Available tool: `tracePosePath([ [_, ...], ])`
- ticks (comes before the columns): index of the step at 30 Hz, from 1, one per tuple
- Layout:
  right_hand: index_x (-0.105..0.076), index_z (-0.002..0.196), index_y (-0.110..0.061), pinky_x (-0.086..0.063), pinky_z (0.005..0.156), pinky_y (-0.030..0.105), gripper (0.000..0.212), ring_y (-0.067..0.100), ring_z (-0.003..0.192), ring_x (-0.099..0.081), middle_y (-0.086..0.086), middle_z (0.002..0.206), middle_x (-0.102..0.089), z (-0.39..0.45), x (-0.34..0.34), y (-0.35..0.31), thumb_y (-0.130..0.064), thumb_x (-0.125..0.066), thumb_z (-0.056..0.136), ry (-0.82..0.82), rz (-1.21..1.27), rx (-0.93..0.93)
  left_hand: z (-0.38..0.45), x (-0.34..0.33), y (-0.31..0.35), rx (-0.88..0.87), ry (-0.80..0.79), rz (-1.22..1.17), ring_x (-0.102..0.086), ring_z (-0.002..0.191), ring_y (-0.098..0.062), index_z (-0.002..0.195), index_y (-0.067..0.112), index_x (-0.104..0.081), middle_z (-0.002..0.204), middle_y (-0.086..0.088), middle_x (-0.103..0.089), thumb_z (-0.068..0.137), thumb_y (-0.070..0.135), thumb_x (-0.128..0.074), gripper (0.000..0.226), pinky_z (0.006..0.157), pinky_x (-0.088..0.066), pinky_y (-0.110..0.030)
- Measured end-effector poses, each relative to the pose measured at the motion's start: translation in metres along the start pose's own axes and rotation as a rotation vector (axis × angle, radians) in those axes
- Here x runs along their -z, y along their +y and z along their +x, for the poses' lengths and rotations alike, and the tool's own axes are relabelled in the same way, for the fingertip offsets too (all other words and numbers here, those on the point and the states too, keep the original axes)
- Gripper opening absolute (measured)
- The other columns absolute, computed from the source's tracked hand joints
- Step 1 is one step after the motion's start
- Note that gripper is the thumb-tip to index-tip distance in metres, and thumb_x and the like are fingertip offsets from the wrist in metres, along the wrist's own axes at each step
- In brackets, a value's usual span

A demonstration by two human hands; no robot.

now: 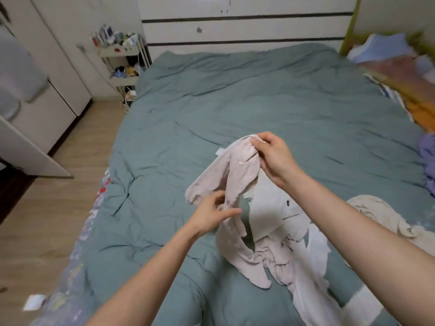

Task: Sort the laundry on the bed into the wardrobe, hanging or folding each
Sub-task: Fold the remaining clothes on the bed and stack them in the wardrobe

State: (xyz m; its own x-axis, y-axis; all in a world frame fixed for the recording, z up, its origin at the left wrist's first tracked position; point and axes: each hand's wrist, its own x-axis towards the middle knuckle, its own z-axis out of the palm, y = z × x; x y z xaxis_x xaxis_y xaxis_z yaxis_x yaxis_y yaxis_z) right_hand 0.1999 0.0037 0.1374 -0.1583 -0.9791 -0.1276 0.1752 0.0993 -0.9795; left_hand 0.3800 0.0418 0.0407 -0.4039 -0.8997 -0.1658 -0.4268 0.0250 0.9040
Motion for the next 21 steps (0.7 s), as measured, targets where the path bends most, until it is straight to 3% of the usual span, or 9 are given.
tracePosePath([
  [3,-0.053,0.08,-0.009,-0.045,0.049,0.018,0.017,0.007,0.054,-0.053,0.003,0.069,-0.054,0.008,0.0,-0.012,-0.001,-0.05,0.095,0.104,0.069,0.011,0.001,0.0,-0.005,0.036,0.072,0.01,-0.055,0.066,-0.001,0.084,0.003,-0.066,0.076,0.0,-0.066,0.085,0.016,-0.071,0.014,0.068,-0.044,-0.017],
  [6,-0.052,0.077,-0.013,-0.043,0.052,0.022,0.018,0.015,0.063,-0.05,0.003,0.071,-0.053,0.019,0.013,-0.005,-0.004,-0.052,0.092,0.21,-0.105,0.015,0.002,0.014,-0.002,0.047,0.106,-0.043,-0.053,0.072,-0.01,0.081,0.002,-0.057,0.074,-0.008,-0.058,0.094,0.013,-0.059,0.018,0.074,-0.047,-0.025],
  [8,-0.052,0.074,-0.016,-0.046,0.064,0.033,0.019,0.02,0.074,-0.051,0.003,0.073,-0.053,0.026,0.025,0.005,-0.005,-0.053,0.09,0.248,-0.254,-0.001,0.003,0.03,0.007,0.027,0.156,-0.165,-0.054,0.075,-0.014,0.081,0.007,-0.051,0.076,-0.009,-0.055,0.099,0.011,-0.051,0.018,0.077,-0.051,-0.026],
  [11,-0.051,0.073,-0.019,-0.051,0.081,0.046,0.02,0.021,0.08,-0.052,0.004,0.077,-0.054,0.028,0.042,0.02,-0.008,-0.056,0.089,0.275,-0.393,-0.052,0.003,0.055,0.028,0.051,0.233,-0.352,-0.058,0.062,-0.006,0.081,0.013,-0.048,0.068,0.001,-0.06,0.101,0.012,-0.045,0.02,0.064,-0.05,-0.017],
  [14,-0.052,0.074,-0.02,-0.05,0.082,0.043,0.018,0.023,0.082,-0.055,0.001,0.077,-0.056,0.032,0.052,0.025,-0.01,-0.056,0.089,0.3,-0.421,-0.039,0.004,0.076,0.04,0.135,0.269,-0.436,-0.044,0.045,-0.007,0.076,0.018,-0.048,0.057,0.003,-0.05,0.101,0.015,-0.045,0.026,0.043,-0.034,-0.018],
  [16,-0.054,0.076,-0.021,-0.051,0.086,0.046,0.016,0.023,0.084,-0.057,0.002,0.08,-0.059,0.036,0.052,0.022,-0.011,-0.056,0.089,0.284,-0.385,-0.043,0.004,0.084,0.044,0.195,0.227,-0.456,-0.045,0.049,-0.009,0.073,0.019,-0.051,0.061,0.002,-0.051,0.1,0.015,-0.047,0.027,0.046,-0.03,-0.02],
  [21,-0.056,0.083,-0.018,-0.05,0.089,0.046,0.009,0.021,0.085,-0.057,0.009,0.092,-0.061,0.041,0.033,0.026,-0.011,-0.057,0.089,0.22,-0.43,-0.054,-0.004,0.08,0.06,0.335,-0.035,-0.365,-0.049,0.045,-0.004,0.067,0.017,-0.053,0.053,0.007,-0.056,0.099,0.01,-0.048,0.032,0.042,-0.037,-0.014],
])
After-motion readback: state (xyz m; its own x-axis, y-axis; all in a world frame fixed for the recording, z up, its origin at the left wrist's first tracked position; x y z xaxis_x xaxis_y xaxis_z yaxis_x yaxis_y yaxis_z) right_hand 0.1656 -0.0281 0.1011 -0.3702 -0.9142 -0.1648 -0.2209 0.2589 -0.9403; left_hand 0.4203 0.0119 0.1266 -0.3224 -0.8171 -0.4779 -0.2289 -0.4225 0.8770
